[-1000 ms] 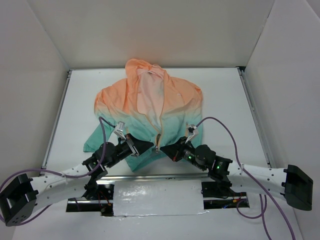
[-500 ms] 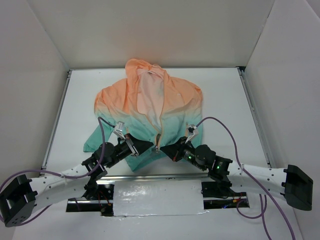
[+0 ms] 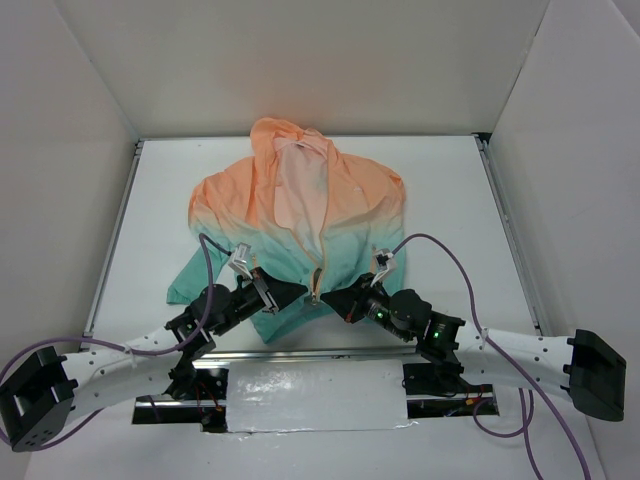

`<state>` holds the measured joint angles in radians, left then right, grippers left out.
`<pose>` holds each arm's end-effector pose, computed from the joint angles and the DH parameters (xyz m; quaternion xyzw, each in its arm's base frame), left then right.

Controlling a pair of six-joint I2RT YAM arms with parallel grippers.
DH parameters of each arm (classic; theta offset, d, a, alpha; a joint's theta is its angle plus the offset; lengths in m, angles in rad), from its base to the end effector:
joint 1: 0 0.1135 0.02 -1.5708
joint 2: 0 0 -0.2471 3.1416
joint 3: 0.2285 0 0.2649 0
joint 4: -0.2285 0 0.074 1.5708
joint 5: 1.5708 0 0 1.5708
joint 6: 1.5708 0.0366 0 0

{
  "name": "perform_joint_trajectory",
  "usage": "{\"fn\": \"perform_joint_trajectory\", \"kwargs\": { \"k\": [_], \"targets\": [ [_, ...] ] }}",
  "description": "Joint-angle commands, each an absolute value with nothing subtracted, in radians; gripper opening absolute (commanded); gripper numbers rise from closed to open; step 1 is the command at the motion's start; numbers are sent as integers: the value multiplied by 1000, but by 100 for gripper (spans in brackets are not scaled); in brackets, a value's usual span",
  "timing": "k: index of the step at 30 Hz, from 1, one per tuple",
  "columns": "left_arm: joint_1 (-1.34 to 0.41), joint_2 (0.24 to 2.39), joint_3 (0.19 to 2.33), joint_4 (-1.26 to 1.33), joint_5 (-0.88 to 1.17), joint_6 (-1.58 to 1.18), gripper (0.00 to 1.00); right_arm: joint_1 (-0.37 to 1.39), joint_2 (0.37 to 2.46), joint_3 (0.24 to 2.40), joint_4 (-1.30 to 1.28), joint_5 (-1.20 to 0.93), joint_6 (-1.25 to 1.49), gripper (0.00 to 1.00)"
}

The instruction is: Zip up the jacket

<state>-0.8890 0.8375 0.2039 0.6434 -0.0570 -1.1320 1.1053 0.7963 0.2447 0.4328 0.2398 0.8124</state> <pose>0.1331 -0.1607 0.1938 -0.1053 0.6957 -0.5910 0.3945 0.1008 0.1812 0.1930 -0.0298 0.7461 0.4881 0.4519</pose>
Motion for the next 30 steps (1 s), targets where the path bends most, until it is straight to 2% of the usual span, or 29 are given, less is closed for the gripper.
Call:
{"fn": "perform_joint_trajectory", "kwargs": {
  "k": [1, 30],
  "targets": [
    [-896, 839, 245, 698, -48, -1132, 0, 1101, 792, 284, 459, 256, 790, 0],
    [-896, 831, 212, 713, -28, -1149, 0, 1071, 814, 353, 420, 269, 742, 0]
  ]
}}
